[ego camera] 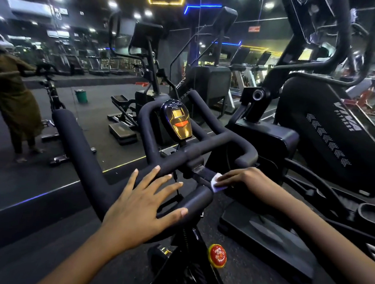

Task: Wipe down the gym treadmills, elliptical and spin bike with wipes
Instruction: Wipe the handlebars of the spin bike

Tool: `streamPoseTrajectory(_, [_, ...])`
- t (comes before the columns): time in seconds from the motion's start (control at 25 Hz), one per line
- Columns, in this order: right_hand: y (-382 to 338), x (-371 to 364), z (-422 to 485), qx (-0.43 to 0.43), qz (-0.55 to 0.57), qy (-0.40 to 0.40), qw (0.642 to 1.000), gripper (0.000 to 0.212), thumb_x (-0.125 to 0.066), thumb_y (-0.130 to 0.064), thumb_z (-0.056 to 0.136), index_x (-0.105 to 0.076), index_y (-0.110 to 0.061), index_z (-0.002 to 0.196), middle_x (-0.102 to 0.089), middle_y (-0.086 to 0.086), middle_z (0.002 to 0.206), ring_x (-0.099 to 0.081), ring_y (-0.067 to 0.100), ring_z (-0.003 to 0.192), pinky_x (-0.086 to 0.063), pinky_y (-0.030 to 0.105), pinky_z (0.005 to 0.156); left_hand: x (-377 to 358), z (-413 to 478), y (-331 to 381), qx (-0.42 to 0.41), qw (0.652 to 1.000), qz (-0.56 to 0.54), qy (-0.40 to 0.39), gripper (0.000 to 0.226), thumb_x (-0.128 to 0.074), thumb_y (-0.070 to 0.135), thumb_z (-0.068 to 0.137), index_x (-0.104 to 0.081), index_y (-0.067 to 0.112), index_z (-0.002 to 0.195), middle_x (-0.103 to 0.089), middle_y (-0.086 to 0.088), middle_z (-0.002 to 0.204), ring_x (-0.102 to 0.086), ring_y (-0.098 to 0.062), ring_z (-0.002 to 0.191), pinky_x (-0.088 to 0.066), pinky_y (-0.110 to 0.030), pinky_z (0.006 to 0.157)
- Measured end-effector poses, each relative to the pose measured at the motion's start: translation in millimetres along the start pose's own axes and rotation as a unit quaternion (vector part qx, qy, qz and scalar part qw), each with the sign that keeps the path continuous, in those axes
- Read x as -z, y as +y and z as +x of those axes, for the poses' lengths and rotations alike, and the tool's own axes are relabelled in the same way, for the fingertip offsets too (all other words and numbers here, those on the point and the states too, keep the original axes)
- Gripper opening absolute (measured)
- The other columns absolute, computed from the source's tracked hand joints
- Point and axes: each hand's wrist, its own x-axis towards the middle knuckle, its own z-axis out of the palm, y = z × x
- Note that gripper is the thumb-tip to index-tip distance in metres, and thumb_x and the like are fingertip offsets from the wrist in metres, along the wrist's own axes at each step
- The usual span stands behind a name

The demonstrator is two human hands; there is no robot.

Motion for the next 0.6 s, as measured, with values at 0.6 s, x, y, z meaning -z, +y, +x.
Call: streamPoseTrajectory(0.6, [-21,-55,-11,-0.136,-0.022,0.214,0.967,0.040,-0.062,0.003,0.069,-0.071,-0.010,0.106,-0.069,0.008,0.107,-0.066,0.022,0.097,-0.041,0.014,0.086,-1,1,-3,-0.002,1.000,0.003,0.011,0.104,0.026,0.084,0.055,-0.008,0.048,0.146,-0.008,0.023,0.155,0.025,0.003,0.136,0.014,-0.040,0.117])
